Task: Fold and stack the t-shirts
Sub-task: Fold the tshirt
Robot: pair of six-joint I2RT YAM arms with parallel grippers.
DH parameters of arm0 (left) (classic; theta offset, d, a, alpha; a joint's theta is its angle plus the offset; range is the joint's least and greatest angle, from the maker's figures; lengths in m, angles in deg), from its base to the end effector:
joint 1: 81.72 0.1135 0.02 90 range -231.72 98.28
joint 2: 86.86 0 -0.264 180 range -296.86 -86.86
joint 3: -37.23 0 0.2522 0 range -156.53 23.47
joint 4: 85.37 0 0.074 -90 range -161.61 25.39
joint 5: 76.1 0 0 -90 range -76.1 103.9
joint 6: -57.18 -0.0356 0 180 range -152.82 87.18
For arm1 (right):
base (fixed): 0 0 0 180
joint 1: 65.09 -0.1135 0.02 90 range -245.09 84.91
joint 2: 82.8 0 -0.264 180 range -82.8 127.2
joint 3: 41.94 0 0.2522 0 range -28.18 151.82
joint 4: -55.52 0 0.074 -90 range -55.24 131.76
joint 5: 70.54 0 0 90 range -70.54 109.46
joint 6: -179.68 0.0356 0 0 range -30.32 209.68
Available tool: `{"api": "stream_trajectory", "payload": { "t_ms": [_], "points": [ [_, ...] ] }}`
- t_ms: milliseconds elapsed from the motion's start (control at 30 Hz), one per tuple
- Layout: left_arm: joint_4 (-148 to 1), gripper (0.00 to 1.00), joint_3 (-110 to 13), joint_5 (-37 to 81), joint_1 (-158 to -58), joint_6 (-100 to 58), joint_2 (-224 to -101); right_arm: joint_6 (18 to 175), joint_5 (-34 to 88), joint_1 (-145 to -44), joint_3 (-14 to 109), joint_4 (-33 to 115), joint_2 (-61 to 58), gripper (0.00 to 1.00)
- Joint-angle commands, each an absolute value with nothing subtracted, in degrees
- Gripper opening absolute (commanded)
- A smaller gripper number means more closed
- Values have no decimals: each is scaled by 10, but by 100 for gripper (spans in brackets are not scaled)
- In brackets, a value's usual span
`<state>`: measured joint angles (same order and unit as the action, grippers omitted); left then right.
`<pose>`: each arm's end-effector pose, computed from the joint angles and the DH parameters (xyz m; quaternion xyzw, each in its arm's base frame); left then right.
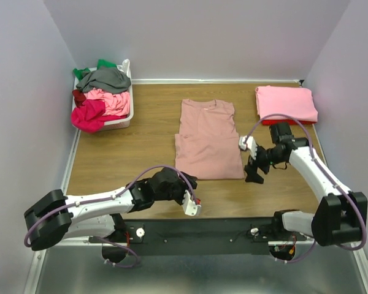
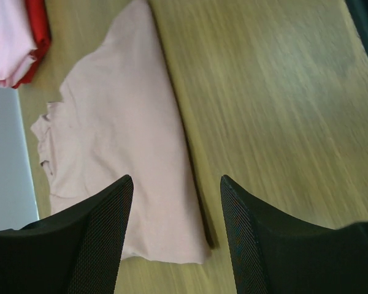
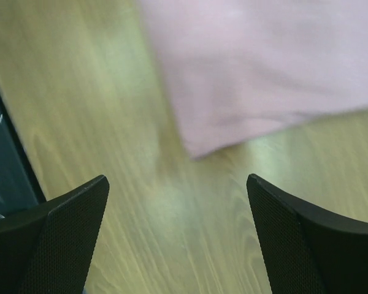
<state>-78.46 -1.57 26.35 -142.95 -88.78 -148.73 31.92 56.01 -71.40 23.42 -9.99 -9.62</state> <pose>0.1000 -0.1981 0.1931 0.7630 0.4023 -0.1167 0.4924 0.2192 0.0456 0.2336 -0.5369 0.7724 0.2198 0.2587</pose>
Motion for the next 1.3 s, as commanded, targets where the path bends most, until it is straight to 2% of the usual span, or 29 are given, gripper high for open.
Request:
{"api": "stream_trajectory", "payload": {
  "t_ms": [0,167,433,600,933,1067,1133,1267],
  "points": [
    [-790,66,-4,229,-1437,-927,-1500,133,645,-736,129,-80,-144,100],
    [-837,65,29,192,-1433,-939,-1524,207,591,-767,91,82,-143,100],
    [-879,60,19,194,-1353,-943,-1584,258,519,-812,73,185,-115,98],
    [-863,56,-15,201,-1329,-948,-1638,257,506,-823,66,198,-100,97],
    [-869,50,-10,210,-1315,-936,-1655,233,474,-834,28,216,-93,96],
    [-870,48,-13,213,-1313,-934,-1667,244,447,-845,32,235,-76,92],
    [-870,47,-18,212,-1313,-931,-1681,260,435,-852,35,251,-63,86],
    [-871,40,-33,200,-1311,-928,-1702,294,388,-861,48,271,-37,68]
  ]
}}
